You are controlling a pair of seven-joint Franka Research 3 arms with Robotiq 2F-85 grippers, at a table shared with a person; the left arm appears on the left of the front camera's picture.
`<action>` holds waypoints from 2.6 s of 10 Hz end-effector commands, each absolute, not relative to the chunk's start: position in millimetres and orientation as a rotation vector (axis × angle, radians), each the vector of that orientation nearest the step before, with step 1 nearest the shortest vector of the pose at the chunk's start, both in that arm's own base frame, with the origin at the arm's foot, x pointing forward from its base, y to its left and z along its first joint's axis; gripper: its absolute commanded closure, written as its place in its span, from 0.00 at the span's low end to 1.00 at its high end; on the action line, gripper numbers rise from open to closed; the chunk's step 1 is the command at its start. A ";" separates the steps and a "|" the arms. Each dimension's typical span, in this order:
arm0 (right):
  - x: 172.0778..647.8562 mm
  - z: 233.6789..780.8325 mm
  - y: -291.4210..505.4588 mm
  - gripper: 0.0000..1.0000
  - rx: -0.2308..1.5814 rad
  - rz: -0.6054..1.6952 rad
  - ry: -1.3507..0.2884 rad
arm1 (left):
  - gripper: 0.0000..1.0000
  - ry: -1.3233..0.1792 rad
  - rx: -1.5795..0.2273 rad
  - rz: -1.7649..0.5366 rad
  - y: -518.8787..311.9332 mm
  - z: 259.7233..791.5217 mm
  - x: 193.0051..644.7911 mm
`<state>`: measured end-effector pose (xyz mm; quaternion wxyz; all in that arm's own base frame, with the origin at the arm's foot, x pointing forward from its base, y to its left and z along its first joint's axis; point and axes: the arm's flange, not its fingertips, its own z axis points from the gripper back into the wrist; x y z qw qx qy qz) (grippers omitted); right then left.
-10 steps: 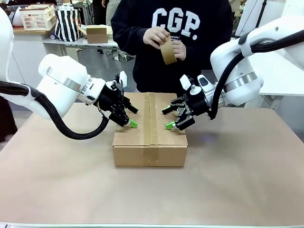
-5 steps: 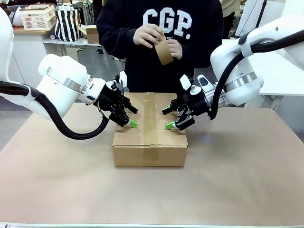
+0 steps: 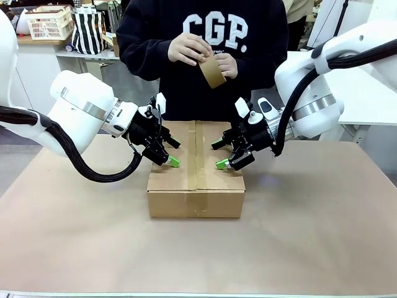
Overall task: Pack the gift set into the box.
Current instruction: Press and hold the closed box until the human finishes sealing it.
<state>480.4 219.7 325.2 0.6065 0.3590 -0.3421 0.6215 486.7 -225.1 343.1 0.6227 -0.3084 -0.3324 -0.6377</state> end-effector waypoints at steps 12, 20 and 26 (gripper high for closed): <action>480.0 323.3 219.6 0.00 0.827 1.450 -0.797 | 0.00 -0.760 -0.712 -1.464 -224.1 340.0 485.7; 480.0 323.3 219.6 0.00 0.827 1.450 -0.797 | 0.00 -0.760 -0.712 -1.464 -224.1 340.0 485.7; 480.0 323.3 219.6 0.00 0.827 1.450 -0.797 | 0.00 -0.760 -0.712 -1.464 -224.1 340.0 485.7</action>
